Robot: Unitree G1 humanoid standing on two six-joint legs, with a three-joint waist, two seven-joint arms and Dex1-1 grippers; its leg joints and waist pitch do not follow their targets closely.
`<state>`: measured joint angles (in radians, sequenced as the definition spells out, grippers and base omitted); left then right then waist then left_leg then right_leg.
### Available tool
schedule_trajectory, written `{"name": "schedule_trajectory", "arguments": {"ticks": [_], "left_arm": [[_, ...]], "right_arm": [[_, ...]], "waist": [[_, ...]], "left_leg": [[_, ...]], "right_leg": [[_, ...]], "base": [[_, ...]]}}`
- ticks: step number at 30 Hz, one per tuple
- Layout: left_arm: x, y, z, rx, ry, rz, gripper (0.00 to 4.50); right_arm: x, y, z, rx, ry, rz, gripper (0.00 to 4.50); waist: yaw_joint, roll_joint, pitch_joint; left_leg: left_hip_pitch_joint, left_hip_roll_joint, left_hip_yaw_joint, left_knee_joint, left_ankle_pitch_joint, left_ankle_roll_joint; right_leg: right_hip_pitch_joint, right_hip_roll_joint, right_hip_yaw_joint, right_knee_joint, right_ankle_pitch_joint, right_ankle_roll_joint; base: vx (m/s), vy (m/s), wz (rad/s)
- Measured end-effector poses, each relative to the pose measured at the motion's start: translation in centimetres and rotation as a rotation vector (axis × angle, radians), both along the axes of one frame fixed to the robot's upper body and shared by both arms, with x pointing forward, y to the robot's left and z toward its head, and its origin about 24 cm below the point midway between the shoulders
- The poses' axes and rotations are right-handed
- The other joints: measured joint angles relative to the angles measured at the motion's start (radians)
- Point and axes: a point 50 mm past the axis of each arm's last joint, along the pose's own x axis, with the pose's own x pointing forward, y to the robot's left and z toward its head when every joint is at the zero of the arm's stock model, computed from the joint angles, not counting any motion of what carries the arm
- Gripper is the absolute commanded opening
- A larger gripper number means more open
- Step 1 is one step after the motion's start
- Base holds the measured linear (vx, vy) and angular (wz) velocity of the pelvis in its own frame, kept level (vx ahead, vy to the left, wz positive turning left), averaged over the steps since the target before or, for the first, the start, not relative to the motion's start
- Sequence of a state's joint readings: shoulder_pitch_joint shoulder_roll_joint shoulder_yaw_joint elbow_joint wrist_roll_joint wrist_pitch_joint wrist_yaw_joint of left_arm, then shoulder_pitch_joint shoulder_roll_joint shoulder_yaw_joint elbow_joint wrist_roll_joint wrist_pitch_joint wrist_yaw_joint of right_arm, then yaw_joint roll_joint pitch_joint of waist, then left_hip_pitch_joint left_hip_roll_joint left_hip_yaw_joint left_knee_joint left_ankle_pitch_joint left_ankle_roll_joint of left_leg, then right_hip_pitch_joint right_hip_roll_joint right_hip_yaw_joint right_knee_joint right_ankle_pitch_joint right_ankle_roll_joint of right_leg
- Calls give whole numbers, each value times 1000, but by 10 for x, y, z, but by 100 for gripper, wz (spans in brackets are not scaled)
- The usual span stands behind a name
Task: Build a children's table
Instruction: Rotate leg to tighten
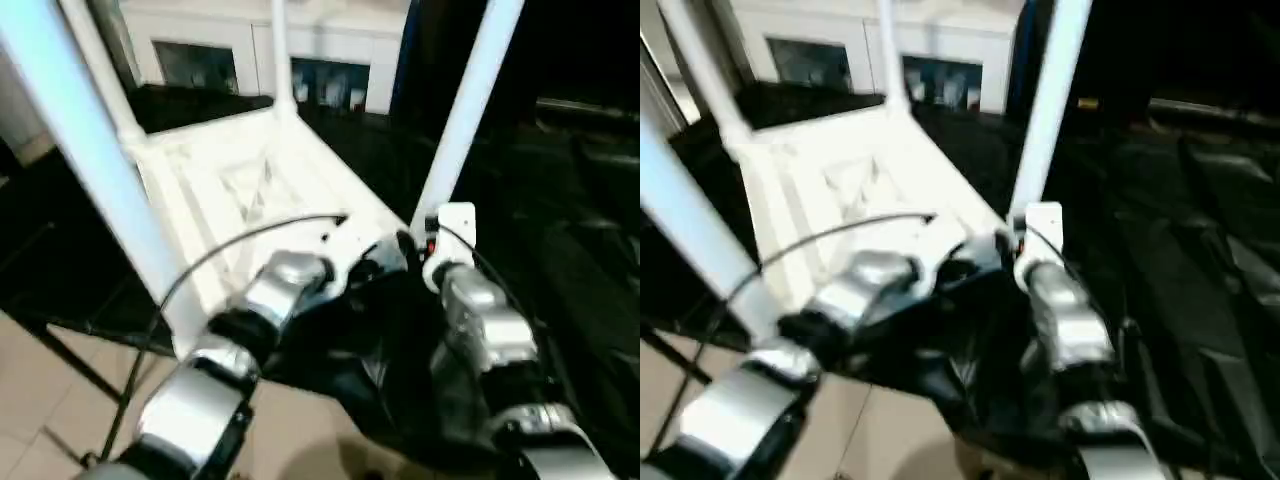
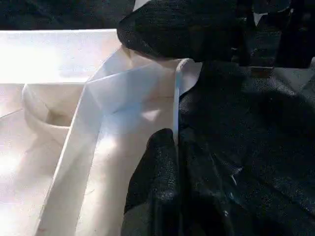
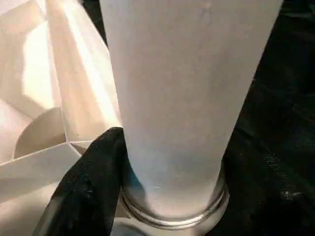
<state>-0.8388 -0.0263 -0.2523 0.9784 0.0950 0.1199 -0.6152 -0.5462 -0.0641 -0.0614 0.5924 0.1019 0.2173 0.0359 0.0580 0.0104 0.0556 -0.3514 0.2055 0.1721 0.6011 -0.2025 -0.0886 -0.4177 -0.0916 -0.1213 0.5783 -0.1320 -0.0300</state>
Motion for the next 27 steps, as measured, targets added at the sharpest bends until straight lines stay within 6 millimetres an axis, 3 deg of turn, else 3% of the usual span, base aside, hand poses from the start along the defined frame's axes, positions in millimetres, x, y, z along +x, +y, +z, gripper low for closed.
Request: {"name": "schedule_trajectory", "arguments": {"ticks": [1, 2, 5, 8, 16, 22, 27], "left_arm": [[0, 0, 0, 2, -4, -1, 0], [0, 0, -1, 3, -7, -3, 0], [1, 1, -1, 8, -20, -8, 0], [2, 6, -1, 14, -33, -10, 0], [-1, 32, 0, 6, -40, -133, 0], [-10, 54, 0, -3, -14, -261, 0], [-21, 68, 1, -2, 12, -363, 0]], "right_arm": [[0, 1, -1, 0, -2, -6, 261], [0, 1, -1, -2, -4, -8, 296], [0, 2, -2, -2, -15, -6, 333], [0, -1, -1, 8, -30, 47, 339], [-16, -29, 19, -125, -53, 465, 418], [-37, -52, 21, -197, 31, 678, 444], [-42, -51, 28, -204, 38, 781, 444]], "waist": [[0, 0, 0], [0, 0, 0], [0, 0, 0], [-2, 0, 0], [13, 0, 0], [32, 1, 1], [40, 1, 1]], "left_leg": [[1, 0, 0, 0, 0, 0], [1, 0, 0, 0, 0, 0], [1, 0, 0, 0, 0, 0], [1, 0, 0, 0, 0, 0], [-1, 0, 0, -1, 5, 9], [-1, 0, 1, -1, 5, 9], [1, 0, 1, 0, 5, 8]], "right_leg": [[0, 0, 0, 0, 0, -1], [0, 0, 0, 0, 1, -1], [0, 0, 0, 0, 1, -1], [0, 0, 0, 0, 2, -2], [-1, 0, 0, 0, 1, -1], [-1, 0, 0, 0, 1, -1], [-1, -1, 0, 0, 1, -1]], "base": [[0, 0, 0], [0, 0, 0], [0, 0, 0], [0, 0, 0], [0, 0, 0], [0, 0, 0], [0, 0, 0]]}}
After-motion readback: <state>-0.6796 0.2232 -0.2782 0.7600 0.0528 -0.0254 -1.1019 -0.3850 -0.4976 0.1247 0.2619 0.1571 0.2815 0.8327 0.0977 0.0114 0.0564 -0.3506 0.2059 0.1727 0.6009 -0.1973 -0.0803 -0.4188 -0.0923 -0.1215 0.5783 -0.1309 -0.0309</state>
